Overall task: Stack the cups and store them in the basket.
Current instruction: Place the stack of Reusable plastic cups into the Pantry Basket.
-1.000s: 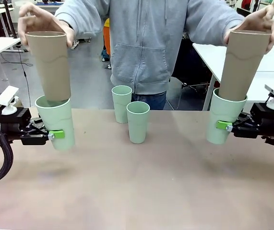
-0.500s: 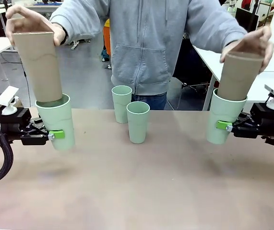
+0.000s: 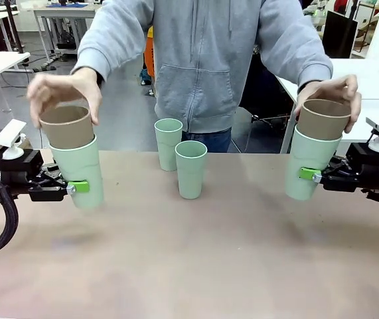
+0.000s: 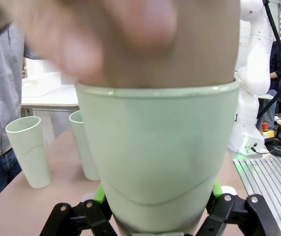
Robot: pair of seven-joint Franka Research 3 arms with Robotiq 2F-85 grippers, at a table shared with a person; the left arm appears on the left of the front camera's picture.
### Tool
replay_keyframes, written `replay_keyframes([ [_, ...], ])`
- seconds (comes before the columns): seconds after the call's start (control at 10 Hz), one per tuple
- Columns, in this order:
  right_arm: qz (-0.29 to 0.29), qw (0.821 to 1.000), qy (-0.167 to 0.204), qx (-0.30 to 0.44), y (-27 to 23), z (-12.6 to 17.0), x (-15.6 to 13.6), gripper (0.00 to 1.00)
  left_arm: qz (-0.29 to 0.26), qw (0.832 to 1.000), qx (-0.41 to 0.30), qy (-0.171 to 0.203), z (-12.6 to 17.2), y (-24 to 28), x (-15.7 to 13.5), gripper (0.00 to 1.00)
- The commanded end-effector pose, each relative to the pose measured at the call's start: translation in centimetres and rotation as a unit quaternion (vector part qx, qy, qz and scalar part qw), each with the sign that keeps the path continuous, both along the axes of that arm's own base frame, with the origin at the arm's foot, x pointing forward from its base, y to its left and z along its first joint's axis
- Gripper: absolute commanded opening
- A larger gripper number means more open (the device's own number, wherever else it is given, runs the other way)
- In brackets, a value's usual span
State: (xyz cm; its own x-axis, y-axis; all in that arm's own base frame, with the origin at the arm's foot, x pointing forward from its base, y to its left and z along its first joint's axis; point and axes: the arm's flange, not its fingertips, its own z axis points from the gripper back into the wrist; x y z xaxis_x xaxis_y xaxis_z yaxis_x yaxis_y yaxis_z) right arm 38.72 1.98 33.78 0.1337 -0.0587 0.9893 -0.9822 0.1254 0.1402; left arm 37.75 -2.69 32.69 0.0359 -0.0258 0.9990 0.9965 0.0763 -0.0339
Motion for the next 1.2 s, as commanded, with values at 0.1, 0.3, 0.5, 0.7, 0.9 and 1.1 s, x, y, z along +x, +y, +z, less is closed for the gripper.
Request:
replay_keyframes([
  [0.1, 0.000, 1.000, -0.004, 0.000, 0.02, 0.28, 0.01, 0.85, -0.004, 1.000, 0.000, -0.005, 0.20, 0.08, -0.11, 0.84],
  [0.3, 0.000, 1.000, -0.004, 0.000, 0.02, 0.28, 0.01, 0.85, -0.004, 1.000, 0.000, -0.005, 0.20, 0.08, -0.11, 0.84],
  [0.5, 0.000, 1.000, -0.004, 0.000, 0.02, 0.28, 0.01, 0.85, -0.004, 1.000, 0.000, -0.005, 0.20, 0.08, -0.11, 0.84],
  [0.7, 0.000, 1.000, -0.004, 0.000, 0.02, 0.28, 0.01, 0.85, -0.004, 1.000, 0.000, -0.005, 0.20, 0.08, -0.11, 0.84],
  [0.9, 0.000, 1.000, -0.004, 0.000, 0.02, 0.28, 0.01, 0.85, -0.004, 1.000, 0.000, -0.005, 0.20, 0.08, -0.11, 0.84],
  [1.1, 0.000, 1.000, -0.004, 0.000, 0.02, 0.28, 0.01, 0.85, -0.004, 1.000, 0.000, -0.005, 0.20, 0.08, -0.11, 0.84],
])
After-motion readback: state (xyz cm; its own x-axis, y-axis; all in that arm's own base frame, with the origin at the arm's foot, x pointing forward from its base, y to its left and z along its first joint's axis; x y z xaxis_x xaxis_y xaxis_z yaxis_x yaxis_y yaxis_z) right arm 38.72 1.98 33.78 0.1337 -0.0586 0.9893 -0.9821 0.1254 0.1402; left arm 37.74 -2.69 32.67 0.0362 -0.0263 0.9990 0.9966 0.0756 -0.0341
